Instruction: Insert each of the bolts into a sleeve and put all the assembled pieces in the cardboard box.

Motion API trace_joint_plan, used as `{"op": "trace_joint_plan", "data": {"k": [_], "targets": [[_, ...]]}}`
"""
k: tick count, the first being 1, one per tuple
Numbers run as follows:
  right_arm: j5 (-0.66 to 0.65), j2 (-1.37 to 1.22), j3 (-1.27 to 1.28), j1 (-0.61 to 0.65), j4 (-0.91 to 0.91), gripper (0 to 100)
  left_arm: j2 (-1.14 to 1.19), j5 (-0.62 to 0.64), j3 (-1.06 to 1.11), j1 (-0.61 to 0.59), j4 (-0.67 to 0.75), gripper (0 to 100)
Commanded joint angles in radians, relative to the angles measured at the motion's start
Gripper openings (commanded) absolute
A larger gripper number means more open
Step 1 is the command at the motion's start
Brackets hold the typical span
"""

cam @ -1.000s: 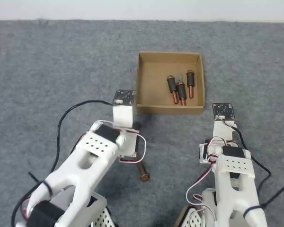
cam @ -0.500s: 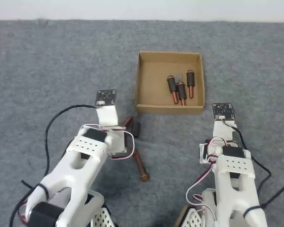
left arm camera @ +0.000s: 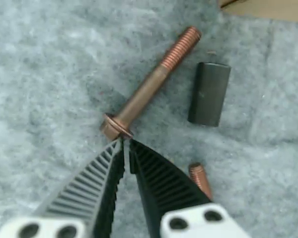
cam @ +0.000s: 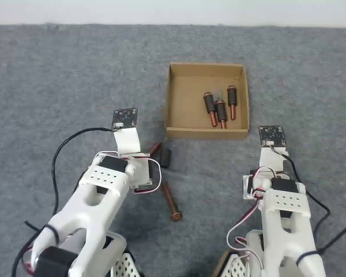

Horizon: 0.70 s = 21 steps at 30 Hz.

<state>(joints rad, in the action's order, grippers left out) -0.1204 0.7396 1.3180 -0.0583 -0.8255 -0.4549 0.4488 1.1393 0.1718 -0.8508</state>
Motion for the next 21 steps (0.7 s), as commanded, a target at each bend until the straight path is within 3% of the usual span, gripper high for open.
{"op": "trace_joint_plan", "data": {"k": [1, 11, 21], "targets": [[-0.023, 0.033, -0.003, -0.016, 0.01, 0.6, -0.043, 0.066, -0.002, 0.018, 0.02, 1], [-0.023, 0.033, 0.0, -0.016, 0.008, 0.6, -0.029, 0.123, -0.004, 0.081, 0.0, 1], [-0.023, 0.033, 0.0, -0.016, 0.008, 0.6, 0.241, 0.123, -0.148, 0.017, -0.026, 1]]}}
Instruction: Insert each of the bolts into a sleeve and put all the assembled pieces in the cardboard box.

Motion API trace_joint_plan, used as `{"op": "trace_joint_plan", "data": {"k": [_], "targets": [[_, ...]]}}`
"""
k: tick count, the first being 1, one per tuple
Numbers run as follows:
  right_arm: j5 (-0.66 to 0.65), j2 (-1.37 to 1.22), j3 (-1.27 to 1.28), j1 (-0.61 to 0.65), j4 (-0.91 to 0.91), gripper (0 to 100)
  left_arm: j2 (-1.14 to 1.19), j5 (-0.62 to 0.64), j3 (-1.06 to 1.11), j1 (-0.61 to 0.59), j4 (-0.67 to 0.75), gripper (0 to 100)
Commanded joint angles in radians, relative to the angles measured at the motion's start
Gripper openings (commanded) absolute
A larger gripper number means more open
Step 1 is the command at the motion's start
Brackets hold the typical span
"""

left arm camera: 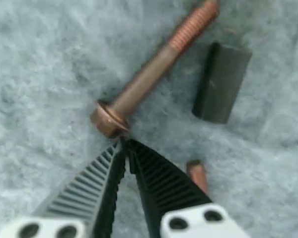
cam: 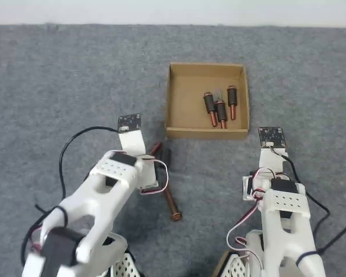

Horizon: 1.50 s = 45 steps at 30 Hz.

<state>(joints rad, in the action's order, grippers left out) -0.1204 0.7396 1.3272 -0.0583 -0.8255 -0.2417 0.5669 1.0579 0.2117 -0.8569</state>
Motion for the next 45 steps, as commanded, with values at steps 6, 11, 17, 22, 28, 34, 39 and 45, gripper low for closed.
{"op": "trace_joint_plan", "data": {"k": [6, 11, 17, 22, 28, 34, 39, 45], "targets": [[-0.023, 0.033, -0.009, -0.016, 0.008, 0.6, 0.031, 0.002, -0.104, -0.086, -0.015, 1], [-0.023, 0.033, -0.008, -0.016, 0.007, 0.6, 0.04, 0.0, -0.139, -0.155, 0.023, 1], [-0.023, 0.033, -0.008, -0.016, 0.007, 0.6, 0.04, 0.0, -0.159, -0.181, 0.061, 1], [-0.023, 0.033, -0.008, -0.016, 0.005, 0.6, 0.041, 0.0, -0.16, -0.206, 0.15, 1], [-0.023, 0.033, -0.008, -0.016, 0.005, 0.6, 0.043, 0.002, -0.179, -0.203, 0.15, 1], [-0.023, 0.033, -0.008, -0.016, 0.005, 0.6, 0.187, 0.005, -0.259, -0.212, 0.106, 1], [-0.023, 0.033, -0.008, -0.016, 0.005, 0.6, 0.321, 0.006, -0.426, -0.259, 0.002, 1], [-0.023, 0.033, -0.008, -0.016, 0.005, 0.6, 0.376, 0.006, -0.516, -0.293, 0.002, 1]]}}
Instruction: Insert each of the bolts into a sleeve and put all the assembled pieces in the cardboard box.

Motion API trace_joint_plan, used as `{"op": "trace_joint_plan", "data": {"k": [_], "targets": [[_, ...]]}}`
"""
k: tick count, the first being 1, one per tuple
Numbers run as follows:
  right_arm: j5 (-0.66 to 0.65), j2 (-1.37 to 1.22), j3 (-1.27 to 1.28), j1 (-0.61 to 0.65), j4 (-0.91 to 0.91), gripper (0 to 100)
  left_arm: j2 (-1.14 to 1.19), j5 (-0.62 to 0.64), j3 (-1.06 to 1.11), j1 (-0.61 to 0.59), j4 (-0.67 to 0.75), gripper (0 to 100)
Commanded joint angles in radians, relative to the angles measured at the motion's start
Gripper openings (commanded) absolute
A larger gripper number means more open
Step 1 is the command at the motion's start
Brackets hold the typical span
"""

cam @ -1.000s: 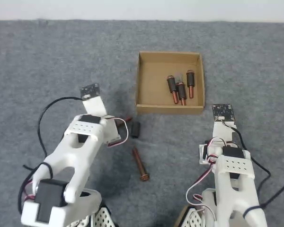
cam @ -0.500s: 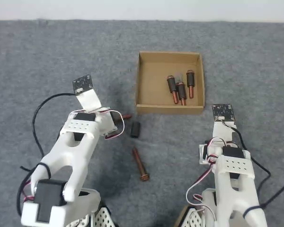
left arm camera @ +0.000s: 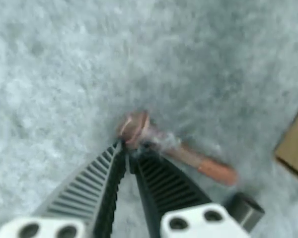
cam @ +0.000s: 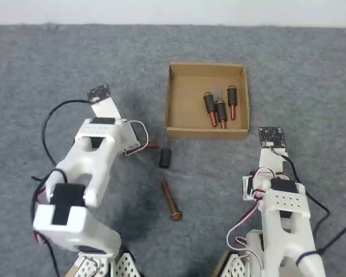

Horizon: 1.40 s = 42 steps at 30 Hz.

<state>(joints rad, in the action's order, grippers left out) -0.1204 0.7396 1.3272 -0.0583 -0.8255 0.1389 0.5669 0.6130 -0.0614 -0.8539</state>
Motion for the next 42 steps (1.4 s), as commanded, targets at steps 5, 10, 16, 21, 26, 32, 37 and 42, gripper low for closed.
{"op": "trace_joint_plan", "data": {"k": [5, 10, 16, 21, 26, 32, 37, 42], "targets": [[-0.023, 0.033, -0.008, -0.016, 0.007, 0.6, 0.005, 0.008, -0.136, -0.012, 0.003, 1], [-0.023, 0.033, -0.008, -0.016, 0.007, 0.6, 0.006, 0.032, -0.17, -0.012, 0.086, 1], [-0.023, 0.033, -0.008, -0.016, 0.01, 0.6, 0.003, 0.091, -0.151, 0.026, 0.138, 1], [-0.023, 0.033, -0.008, -0.016, 0.012, 0.6, -0.006, 0.123, -0.176, 0.06, 0.089, 2], [-0.023, 0.033, -0.008, -0.016, 0.013, 0.6, -0.005, 0.23, -0.208, 0.052, -0.008, 15], [-0.023, 0.033, -0.008, -0.016, 0.012, 0.6, 0.005, 0.316, -0.202, 0.038, -0.044, 19], [-0.023, 0.033, -0.008, -0.016, 0.008, 0.6, 0.006, 0.327, -0.208, 0.002, -0.028, 11], [-0.023, 0.033, -0.008, -0.016, 0.007, 0.6, 0.008, 0.324, -0.202, -0.002, -0.003, 8]]}}
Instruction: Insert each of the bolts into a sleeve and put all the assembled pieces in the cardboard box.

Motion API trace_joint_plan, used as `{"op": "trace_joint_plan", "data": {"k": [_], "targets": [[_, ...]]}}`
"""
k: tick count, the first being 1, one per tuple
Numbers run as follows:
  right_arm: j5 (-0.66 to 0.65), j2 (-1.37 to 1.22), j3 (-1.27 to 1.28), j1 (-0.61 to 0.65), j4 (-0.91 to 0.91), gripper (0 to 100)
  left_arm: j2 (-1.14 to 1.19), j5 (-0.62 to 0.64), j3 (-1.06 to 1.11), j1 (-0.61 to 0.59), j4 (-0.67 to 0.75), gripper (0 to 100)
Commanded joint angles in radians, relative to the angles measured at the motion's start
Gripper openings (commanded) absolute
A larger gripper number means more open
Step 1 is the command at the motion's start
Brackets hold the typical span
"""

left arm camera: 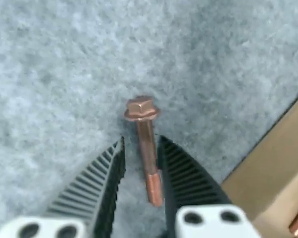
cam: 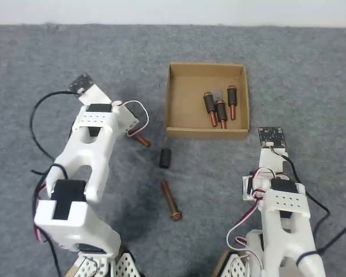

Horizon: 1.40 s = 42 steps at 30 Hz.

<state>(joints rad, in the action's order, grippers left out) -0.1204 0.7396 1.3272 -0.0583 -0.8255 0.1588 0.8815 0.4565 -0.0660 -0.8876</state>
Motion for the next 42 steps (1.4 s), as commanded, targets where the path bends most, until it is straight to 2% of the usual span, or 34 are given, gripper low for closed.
{"op": "trace_joint_plan", "data": {"k": [1, 13, 19, 23, 25, 34, 42], "targets": [[-0.023, 0.033, -0.008, -0.016, 0.007, 0.6, -0.012, 0.009, -0.045, 0.005, 0.031, 8], [-0.023, 0.033, -0.008, -0.016, 0.007, 0.6, 0.183, 0.008, -0.166, 0.0, 0.034, 8], [-0.023, 0.033, -0.008, -0.015, 0.007, 0.6, 0.195, 0.008, -0.205, 0.0, -0.002, 8], [-0.023, 0.033, -0.008, -0.015, 0.007, 0.6, 0.187, -0.006, -0.203, -0.002, -0.009, 0], [-0.023, 0.033, -0.008, -0.015, 0.007, 0.6, 0.184, -0.075, -0.211, 0.002, -0.055, 1], [-0.023, 0.033, -0.008, -0.016, 0.007, 0.6, 0.072, -0.532, -0.236, 0.006, -0.193, 1], [-0.023, 0.033, -0.008, -0.016, 0.01, 0.6, 0.051, -0.819, -0.214, 0.008, -0.242, 1]]}}
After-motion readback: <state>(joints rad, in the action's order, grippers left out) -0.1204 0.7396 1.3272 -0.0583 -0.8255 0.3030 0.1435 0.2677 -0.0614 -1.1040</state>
